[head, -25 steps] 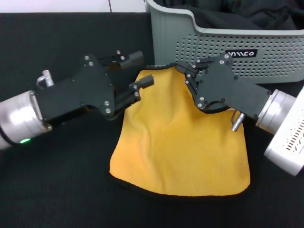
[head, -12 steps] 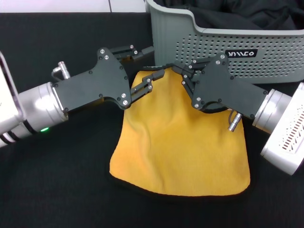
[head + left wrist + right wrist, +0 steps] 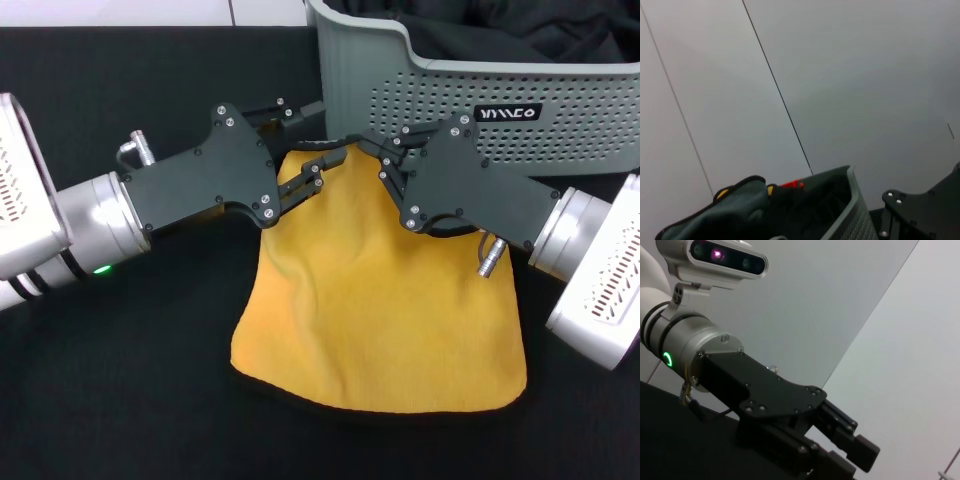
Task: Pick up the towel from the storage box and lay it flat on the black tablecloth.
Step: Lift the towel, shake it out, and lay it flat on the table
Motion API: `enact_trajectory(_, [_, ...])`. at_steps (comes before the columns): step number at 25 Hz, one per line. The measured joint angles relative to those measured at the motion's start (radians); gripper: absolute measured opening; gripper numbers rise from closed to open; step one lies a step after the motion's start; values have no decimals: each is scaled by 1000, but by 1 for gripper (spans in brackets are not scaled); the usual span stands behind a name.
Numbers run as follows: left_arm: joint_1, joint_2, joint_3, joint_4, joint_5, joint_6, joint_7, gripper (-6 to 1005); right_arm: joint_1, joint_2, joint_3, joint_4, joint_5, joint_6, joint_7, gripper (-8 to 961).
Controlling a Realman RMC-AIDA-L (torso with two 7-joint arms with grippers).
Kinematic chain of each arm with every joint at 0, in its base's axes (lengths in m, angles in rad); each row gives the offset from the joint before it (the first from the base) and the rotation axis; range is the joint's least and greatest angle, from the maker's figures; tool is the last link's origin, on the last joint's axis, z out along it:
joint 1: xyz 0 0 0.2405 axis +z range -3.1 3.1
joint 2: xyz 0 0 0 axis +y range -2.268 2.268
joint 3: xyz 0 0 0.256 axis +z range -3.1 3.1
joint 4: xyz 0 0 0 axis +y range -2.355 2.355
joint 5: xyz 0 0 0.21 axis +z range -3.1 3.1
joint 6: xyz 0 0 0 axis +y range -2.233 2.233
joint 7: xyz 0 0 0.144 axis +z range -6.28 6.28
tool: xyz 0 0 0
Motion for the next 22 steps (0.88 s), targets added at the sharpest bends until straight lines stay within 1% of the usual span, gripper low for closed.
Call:
enact_trajectory(8, [-1,-1,-1,-31,-4,-45,4,414,4,0,-9,0,1,0,0,66])
enact_trajectory(20, [-4,-2,-1,-41,-5,-49,-6,405,0,-2,-9,1,1,6,0,78])
enact_trajectory(22, [-5,-2,-1,-43,-5,-49,-4,363,0,-2,-9,1,2,7,0,80])
